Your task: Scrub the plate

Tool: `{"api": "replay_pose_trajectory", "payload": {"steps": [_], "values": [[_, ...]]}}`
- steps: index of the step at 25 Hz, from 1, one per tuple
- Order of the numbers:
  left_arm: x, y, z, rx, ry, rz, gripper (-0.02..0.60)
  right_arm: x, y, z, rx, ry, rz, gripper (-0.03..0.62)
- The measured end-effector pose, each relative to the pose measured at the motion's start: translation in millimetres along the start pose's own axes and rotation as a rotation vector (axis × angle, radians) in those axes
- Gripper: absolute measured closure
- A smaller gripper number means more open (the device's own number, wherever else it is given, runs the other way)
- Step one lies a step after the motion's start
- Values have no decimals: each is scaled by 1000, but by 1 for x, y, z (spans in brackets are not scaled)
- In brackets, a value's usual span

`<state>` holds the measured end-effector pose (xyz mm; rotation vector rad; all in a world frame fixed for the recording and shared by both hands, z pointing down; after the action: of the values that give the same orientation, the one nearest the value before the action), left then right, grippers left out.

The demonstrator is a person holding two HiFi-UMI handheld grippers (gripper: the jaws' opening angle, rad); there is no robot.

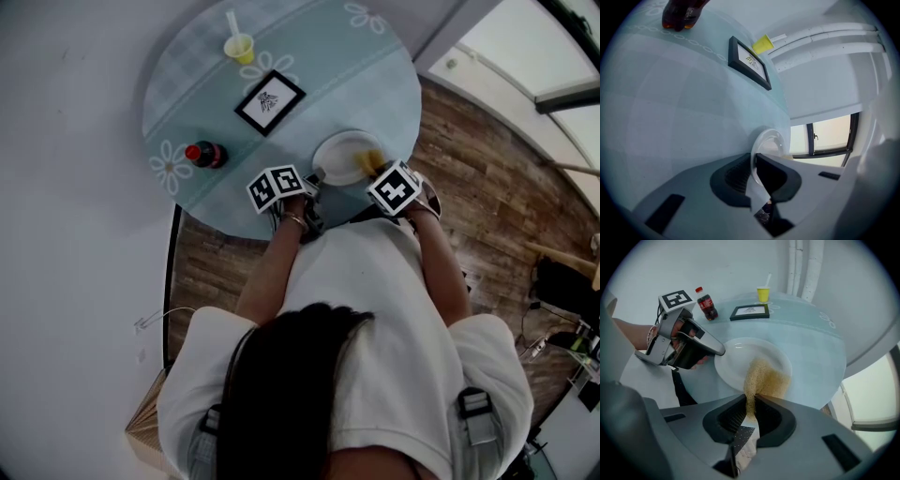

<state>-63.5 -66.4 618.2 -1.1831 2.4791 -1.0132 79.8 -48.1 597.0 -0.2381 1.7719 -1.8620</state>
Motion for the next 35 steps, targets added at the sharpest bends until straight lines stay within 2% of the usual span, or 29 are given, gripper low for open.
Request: {"api": "replay_pose_trajectory", "payload": {"steps": [4, 7, 10, 21, 25, 35], "values": [[0, -1, 0, 2, -4, -4, 537, 1, 1, 18, -106, 21, 26, 530], [1, 0, 0, 1, -4, -5, 537, 0, 1, 26, -145, -19, 47, 530], [1, 0, 0, 5, -5, -5, 537, 0, 1, 37, -200, 3, 40, 530], [0, -1, 2, 11, -10, -11, 537, 10, 0, 73, -233, -3, 59, 530], [0, 0, 1, 12, -5, -6, 537, 14, 1, 74, -231, 65, 32, 530], [0, -1, 2, 12, -9, -7, 537, 37, 0, 87, -320, 178, -4, 530]]}}
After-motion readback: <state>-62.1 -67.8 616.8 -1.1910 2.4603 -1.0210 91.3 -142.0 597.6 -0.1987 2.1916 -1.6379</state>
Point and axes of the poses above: the fingertips, and each gripper's own axes: y backward along the fingers, z to its right, x out of its top, the point moved 2 cm from there along y, backward along the fingers, and after that the axes turned 11 degrees about y, right-handed, at the moved point
